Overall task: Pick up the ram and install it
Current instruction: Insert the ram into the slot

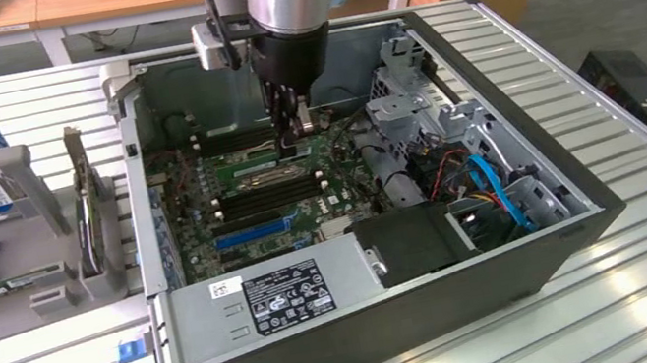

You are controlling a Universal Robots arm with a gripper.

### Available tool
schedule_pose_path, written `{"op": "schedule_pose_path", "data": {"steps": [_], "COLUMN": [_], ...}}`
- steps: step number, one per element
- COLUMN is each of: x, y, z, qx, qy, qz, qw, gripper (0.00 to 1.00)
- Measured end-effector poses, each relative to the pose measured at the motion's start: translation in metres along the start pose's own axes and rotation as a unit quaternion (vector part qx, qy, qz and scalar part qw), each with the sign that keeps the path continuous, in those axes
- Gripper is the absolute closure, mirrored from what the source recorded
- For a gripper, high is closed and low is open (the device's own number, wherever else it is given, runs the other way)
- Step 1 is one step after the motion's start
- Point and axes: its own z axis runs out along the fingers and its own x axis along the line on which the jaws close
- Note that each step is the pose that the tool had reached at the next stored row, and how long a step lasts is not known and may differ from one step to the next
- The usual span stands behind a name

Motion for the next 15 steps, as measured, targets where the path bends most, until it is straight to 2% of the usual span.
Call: {"op": "schedule_pose_path", "data": {"steps": [15], "x": [0.000], "y": [-0.0008], "z": [0.0173], "qx": [0.0000], "qy": [0.0000], "qz": [0.000], "qw": [1.0000], "gripper": [0.88]}}
